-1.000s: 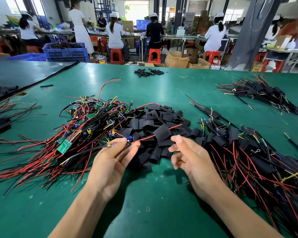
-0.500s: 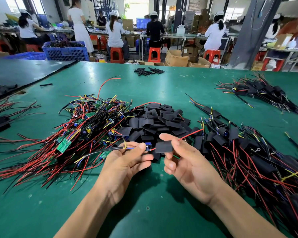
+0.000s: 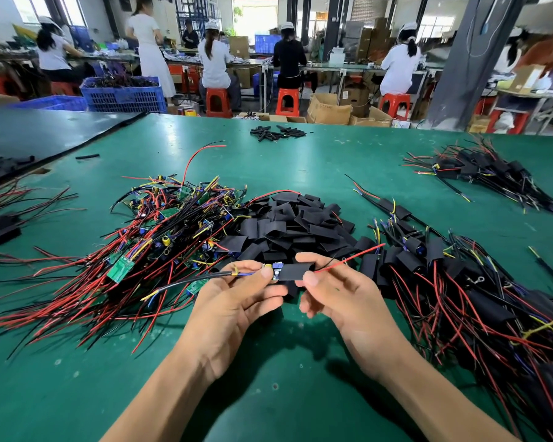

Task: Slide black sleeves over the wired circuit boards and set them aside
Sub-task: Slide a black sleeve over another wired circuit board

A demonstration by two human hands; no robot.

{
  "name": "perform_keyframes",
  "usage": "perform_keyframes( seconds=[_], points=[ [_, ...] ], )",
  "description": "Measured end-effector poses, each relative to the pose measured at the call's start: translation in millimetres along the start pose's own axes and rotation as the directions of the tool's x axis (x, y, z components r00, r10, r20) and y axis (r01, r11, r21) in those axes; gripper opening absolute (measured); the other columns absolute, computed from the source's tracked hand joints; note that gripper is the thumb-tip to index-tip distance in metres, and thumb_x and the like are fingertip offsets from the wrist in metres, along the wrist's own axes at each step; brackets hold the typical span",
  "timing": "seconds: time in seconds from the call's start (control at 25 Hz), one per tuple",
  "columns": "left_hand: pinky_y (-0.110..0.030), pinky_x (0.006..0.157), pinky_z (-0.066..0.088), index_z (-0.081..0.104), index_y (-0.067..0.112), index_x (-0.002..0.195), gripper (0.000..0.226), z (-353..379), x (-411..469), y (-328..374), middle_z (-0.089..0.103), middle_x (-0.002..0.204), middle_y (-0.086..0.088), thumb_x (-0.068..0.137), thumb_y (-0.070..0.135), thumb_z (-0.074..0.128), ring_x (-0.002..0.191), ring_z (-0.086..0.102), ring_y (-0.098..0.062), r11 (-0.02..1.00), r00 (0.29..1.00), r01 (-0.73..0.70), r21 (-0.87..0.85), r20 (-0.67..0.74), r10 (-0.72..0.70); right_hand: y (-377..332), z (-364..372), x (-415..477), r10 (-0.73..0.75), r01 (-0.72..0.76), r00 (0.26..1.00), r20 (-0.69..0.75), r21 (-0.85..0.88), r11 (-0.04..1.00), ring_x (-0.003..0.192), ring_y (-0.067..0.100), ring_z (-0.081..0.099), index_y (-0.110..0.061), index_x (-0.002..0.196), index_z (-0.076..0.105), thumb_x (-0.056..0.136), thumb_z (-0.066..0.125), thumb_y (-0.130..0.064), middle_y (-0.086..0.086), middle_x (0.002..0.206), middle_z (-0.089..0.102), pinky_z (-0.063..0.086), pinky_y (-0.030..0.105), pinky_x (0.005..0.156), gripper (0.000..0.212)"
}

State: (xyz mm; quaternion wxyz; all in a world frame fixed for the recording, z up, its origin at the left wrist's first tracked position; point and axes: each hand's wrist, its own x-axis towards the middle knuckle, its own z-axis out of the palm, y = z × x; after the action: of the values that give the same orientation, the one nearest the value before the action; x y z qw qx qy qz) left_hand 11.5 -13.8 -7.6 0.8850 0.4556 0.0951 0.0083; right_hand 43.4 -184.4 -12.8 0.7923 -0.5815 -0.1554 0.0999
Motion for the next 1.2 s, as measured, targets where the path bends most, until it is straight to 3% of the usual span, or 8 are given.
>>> perform_keyframes(
  seconds=[0.2, 0.36, 0.64, 0.8, 1.04, 1.2],
  points=[
    [-0.022, 0.057, 0.059, 0.069, 0.014, 0.089, 0.024, 0.7, -1.3, 0.3, 0.071, 0.076, -0.010, 0.067, 0.014, 0.078, 0.063, 0.071, -0.017, 1.000, 1.000, 0.001, 0.004, -0.003, -0.001, -1.2, -0.2, -4.1, -0.062, 0.061, 0.998, 0.003, -0.158, 0.985, 0.063, 0.010, 0.065, -0.021, 0.111, 0.073, 0.076, 0.076, -0.020, 0.007, 0.070, 0.070, 0.051, 0.017, 0.067, 0.035],
    [-0.022, 0.054, 0.058, 0.071, 0.009, 0.104, 0.044, -0.3, -1.6, 1.0, 0.072, 0.078, -0.013, 0.062, 0.016, 0.080, 0.060, 0.070, -0.017, 1.000, 0.999, -0.008, 0.007, -0.047, 0.008, 1.5, -3.2, -3.4, -0.080, 0.080, 0.997, 0.007, -0.224, 0.971, 0.072, 0.011, 0.070, -0.025, 0.109, 0.073, 0.085, 0.077, -0.009, 0.008, 0.077, 0.075, 0.053, 0.018, 0.074, 0.029],
    [-0.020, 0.055, 0.058, 0.071, 0.000, 0.095, 0.040, -2.4, -1.9, 2.8, 0.071, 0.073, -0.013, 0.064, 0.024, 0.079, 0.059, 0.068, -0.014, 0.997, 0.998, 0.057, 0.052, -0.031, -0.056, 3.8, -6.2, -1.4, -0.128, 0.130, 0.992, 0.020, -0.216, 0.968, 0.077, 0.017, 0.073, -0.012, 0.107, 0.074, 0.086, 0.074, -0.011, 0.010, 0.085, 0.076, 0.054, 0.020, 0.073, 0.021],
    [-0.020, 0.054, 0.057, 0.075, 0.007, 0.084, 0.027, -3.2, -1.7, 2.6, 0.070, 0.072, -0.011, 0.065, 0.025, 0.078, 0.057, 0.067, -0.013, 0.997, 0.999, 0.045, 0.058, -0.016, -0.044, 2.8, -6.7, -1.7, -0.136, 0.136, 0.991, 0.014, -0.200, 0.970, 0.073, 0.017, 0.072, -0.017, 0.097, 0.077, 0.084, 0.074, -0.016, 0.006, 0.082, 0.076, 0.054, 0.020, 0.071, 0.014],
    [-0.022, 0.053, 0.056, 0.072, 0.003, 0.087, 0.031, -3.4, -2.3, 0.9, 0.069, 0.073, -0.010, 0.067, 0.027, 0.078, 0.058, 0.066, -0.014, 0.996, 0.999, 0.033, 0.084, 0.011, -0.034, 6.4, -6.7, -0.9, -0.146, 0.144, 0.989, 0.009, -0.219, 0.965, 0.075, 0.017, 0.073, -0.019, 0.102, 0.077, 0.084, 0.075, -0.017, 0.003, 0.084, 0.076, 0.054, 0.019, 0.071, 0.018],
    [-0.022, 0.054, 0.055, 0.078, 0.013, 0.081, 0.015, -3.6, -1.8, 0.3, 0.070, 0.079, -0.007, 0.073, 0.025, 0.075, 0.059, 0.065, -0.013, 0.997, 0.999, 0.026, 0.074, 0.038, -0.029, 5.8, -5.4, -1.4, -0.157, 0.158, 0.987, 0.022, -0.224, 0.962, 0.075, 0.016, 0.073, -0.028, 0.101, 0.077, 0.085, 0.074, -0.022, 0.001, 0.088, 0.077, 0.055, 0.021, 0.072, 0.018]
  ],
)
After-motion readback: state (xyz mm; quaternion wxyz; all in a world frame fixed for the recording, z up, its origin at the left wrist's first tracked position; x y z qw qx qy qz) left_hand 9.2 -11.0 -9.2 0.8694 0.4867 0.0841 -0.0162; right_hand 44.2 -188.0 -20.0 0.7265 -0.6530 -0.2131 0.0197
